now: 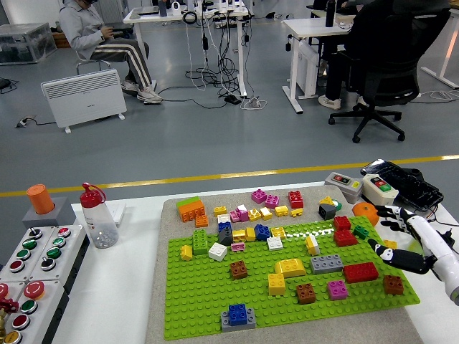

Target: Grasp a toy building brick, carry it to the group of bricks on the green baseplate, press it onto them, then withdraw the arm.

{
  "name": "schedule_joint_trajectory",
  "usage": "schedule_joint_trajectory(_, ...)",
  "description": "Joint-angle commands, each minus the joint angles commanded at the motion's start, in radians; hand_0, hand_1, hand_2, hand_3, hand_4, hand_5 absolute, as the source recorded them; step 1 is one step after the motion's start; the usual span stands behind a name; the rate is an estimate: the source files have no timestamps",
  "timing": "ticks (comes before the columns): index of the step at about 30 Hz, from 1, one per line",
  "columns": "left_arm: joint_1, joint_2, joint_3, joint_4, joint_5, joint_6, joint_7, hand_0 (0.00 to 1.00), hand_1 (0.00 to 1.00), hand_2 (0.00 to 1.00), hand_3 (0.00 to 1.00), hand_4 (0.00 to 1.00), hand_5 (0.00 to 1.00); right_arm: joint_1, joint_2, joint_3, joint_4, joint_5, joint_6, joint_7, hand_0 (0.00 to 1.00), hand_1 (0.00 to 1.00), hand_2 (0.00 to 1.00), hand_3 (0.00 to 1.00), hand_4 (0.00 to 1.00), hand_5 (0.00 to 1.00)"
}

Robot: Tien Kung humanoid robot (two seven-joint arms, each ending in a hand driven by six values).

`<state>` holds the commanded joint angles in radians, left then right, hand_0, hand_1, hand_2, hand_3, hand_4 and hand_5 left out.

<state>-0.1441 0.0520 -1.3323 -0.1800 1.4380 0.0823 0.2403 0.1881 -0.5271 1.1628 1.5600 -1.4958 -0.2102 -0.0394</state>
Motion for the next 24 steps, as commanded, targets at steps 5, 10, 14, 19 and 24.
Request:
schedule_joint_trajectory(5, -0.001, 0.001, 0.001, 0.000, 0.000, 0.000, 0.000, 0.658, 0.685, 0.677, 0.578, 0.294, 0.998, 0.023, -0.002, -0.051, 0.003, -0.156, 0.015, -0.025, 0.621, 0.695, 0.684, 0.775, 0.704, 0.111)
schedule_joint_trajectory(10, -0.003, 0.001, 0.002, 0.000, -0.002, -0.001, 0.000, 0.658, 0.685, 0.677, 0.578, 0.294, 0.998, 0.061, 0.009, -0.116, 0.006, -0.301, 0.016, -0.047, 0.621, 0.695, 0.684, 0.775, 0.704, 0.111)
schedule_joint_trajectory(14, -0.005, 0.001, 0.001, 0.000, -0.001, -0.001, 0.001, 0.658, 0.684, 0.675, 0.578, 0.293, 0.998, 0.110, 0.028, -0.175, -0.003, -0.403, 0.017, -0.071, 0.577, 0.618, 0.606, 0.738, 0.705, 0.128)
schedule_joint_trajectory(19, -0.007, 0.001, 0.002, 0.000, -0.001, -0.002, 0.002, 0.658, 0.685, 0.676, 0.578, 0.293, 0.998, 0.193, 0.053, -0.262, -0.026, -0.489, 0.033, -0.119, 0.583, 0.619, 0.603, 0.732, 0.709, 0.182)
schedule_joint_trajectory(24, -0.006, 0.000, 0.003, 0.000, -0.006, -0.002, 0.002, 0.658, 0.685, 0.676, 0.578, 0.293, 0.998, 0.252, 0.086, -0.323, -0.040, -0.512, 0.049, -0.154, 0.633, 0.644, 0.635, 0.710, 0.716, 0.224)
